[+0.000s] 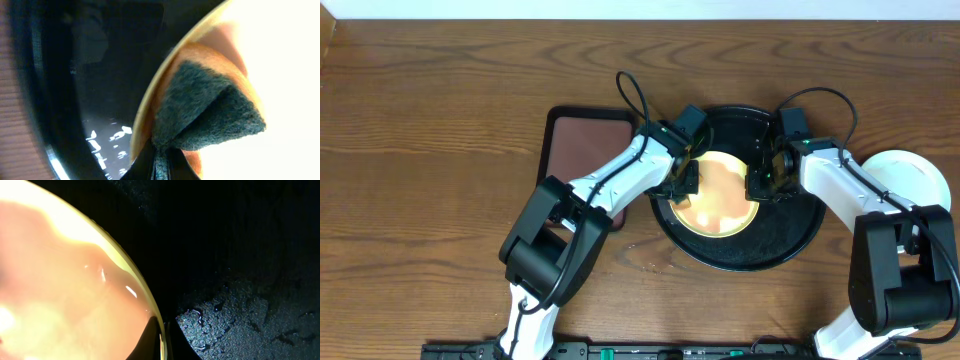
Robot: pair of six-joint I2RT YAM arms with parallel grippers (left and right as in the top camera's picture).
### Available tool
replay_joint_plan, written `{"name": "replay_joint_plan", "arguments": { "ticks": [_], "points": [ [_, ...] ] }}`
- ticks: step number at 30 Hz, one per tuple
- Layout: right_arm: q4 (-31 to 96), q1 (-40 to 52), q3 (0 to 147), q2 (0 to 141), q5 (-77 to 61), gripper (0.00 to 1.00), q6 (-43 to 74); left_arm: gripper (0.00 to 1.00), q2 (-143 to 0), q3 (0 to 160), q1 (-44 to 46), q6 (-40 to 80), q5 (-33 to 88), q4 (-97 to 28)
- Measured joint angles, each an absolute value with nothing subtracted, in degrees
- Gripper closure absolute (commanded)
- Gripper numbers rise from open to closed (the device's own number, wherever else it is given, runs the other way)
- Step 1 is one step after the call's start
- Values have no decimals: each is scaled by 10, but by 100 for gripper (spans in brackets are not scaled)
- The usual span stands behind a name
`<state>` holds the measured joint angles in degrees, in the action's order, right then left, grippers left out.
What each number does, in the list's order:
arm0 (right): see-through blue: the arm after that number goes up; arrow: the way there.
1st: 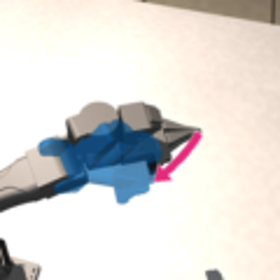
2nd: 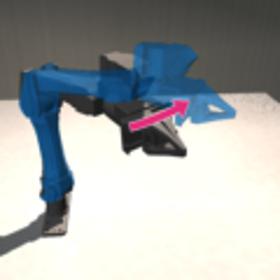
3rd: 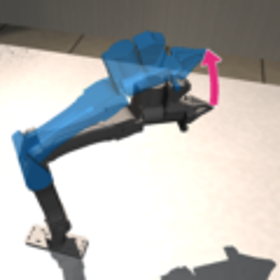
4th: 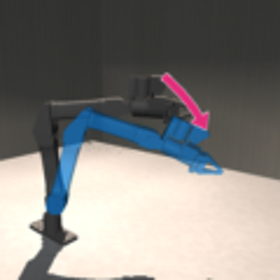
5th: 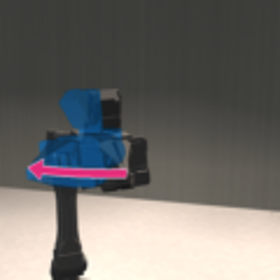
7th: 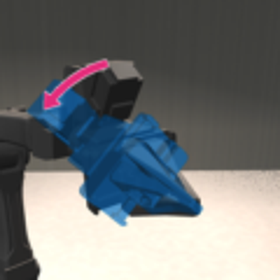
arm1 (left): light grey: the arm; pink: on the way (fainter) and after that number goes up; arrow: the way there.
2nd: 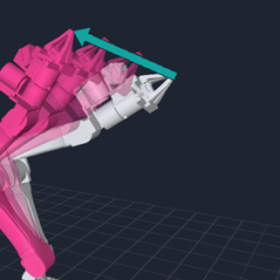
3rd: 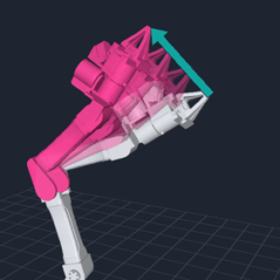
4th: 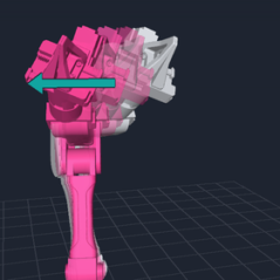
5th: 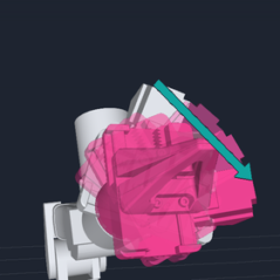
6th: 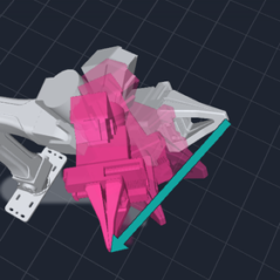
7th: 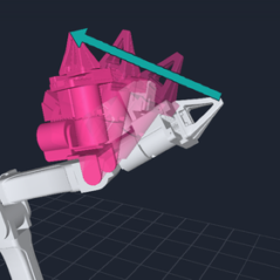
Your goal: Clean dirty plates on tray and stack at the side
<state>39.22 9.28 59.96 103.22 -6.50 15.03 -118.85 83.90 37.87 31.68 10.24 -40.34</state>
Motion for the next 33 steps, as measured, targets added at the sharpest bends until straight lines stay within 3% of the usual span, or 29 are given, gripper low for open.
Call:
{"name": "replay_joint_plan", "arguments": {
  "ticks": [13, 22, 33],
  "points": [
    [392, 93, 600, 1032, -65, 99, 150, 92, -1192, 815, 456, 383, 185, -270],
    [393, 93, 600, 1032, -65, 99, 150, 93, -1192, 815, 459, 401, 201, -349],
    [396, 93, 599, 1032, -74, 99, 151, 93, -1183, 838, 383, 366, 77, -432]
  ]
}}
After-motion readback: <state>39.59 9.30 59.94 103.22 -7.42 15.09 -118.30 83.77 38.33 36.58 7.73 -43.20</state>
